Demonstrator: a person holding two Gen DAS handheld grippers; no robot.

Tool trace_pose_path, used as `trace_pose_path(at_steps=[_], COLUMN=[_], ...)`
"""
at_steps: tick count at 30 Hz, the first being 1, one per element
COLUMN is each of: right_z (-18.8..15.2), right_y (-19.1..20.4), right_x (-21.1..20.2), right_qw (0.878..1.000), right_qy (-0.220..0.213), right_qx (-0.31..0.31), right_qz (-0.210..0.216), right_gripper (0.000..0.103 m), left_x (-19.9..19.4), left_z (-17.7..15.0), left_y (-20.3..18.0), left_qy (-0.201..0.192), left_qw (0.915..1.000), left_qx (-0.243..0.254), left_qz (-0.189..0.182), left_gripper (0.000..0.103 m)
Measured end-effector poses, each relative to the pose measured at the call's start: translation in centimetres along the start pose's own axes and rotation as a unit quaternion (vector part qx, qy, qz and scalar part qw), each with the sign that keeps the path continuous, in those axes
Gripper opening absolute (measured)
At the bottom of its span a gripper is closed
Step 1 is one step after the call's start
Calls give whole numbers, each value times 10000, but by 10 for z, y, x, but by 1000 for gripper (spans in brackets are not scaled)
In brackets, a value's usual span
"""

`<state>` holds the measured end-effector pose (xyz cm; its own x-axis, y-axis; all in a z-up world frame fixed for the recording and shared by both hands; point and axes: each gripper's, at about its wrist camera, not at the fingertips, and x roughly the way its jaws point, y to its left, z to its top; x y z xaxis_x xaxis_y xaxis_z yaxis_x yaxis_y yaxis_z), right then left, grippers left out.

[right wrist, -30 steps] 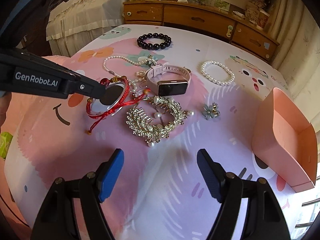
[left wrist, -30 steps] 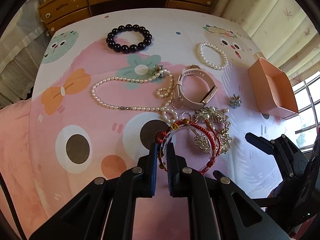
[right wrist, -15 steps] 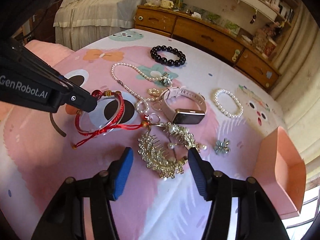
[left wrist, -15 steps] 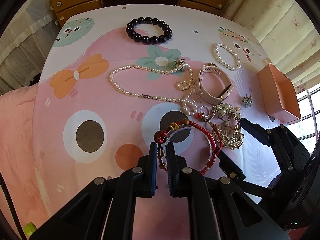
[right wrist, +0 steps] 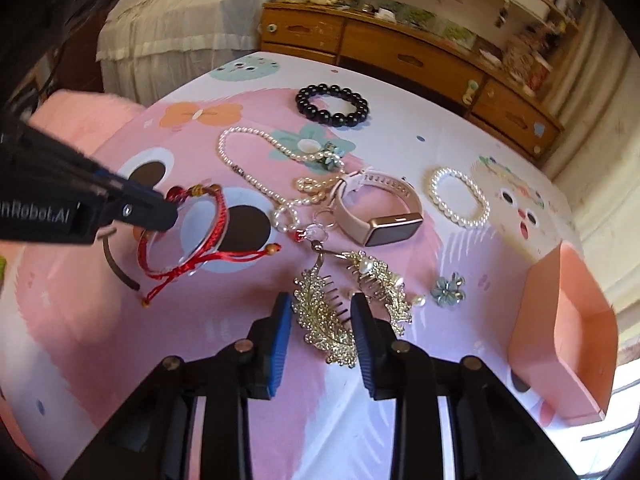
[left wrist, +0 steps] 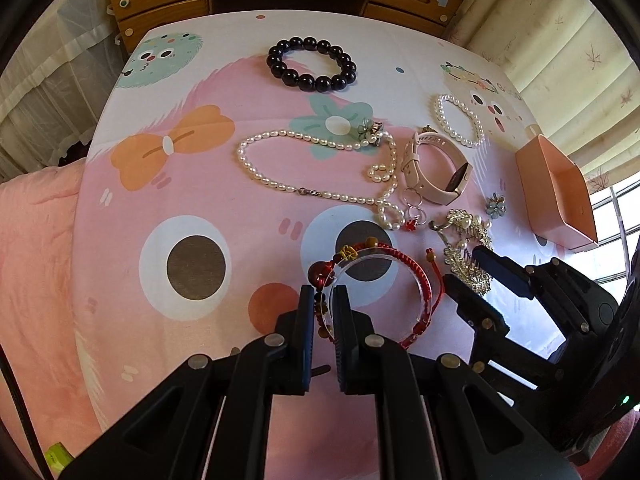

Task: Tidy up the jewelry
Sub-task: 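Close the right gripper on the gold leaf hair clip while the left gripper closes near the red string bracelet, then carry the gold hair clip into the pink box and open the right gripper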

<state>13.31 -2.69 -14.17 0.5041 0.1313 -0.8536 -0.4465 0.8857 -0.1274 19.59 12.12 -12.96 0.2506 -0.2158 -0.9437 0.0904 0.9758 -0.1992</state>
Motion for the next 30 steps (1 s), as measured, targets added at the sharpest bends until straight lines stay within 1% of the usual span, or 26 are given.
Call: trace_pose_path(at_steps=[5, 13, 22, 26, 30], right_z=[-1, -5, -12, -15, -17], right_y=[-9, -12, 2, 1, -7], right_x=[-7, -21, -30, -37, -44], right_qw=[9980, 9912, 9883, 9848, 9817], right_qy=[17, -37, -33, -85, -152], right_qx=[593, 1275, 1506, 1710, 1835], right_qz=[220, 349, 216, 276, 493], right_gripper=[30, 30, 30, 30, 30], left_x=[-8, -14, -25, -28, -33], left_z=[-1, -7, -14, -15, -15], left_y=[7, 13, 13, 11, 8], left_qy=[-94, -137, -221, -266, -327], left_qw=[9999, 9996, 9985, 9983, 9982], left_qx=[-75, -26, 64, 53, -51], left_qz=[-104, -254, -494, -511, -506], left_gripper=[7, 7, 7, 7, 7])
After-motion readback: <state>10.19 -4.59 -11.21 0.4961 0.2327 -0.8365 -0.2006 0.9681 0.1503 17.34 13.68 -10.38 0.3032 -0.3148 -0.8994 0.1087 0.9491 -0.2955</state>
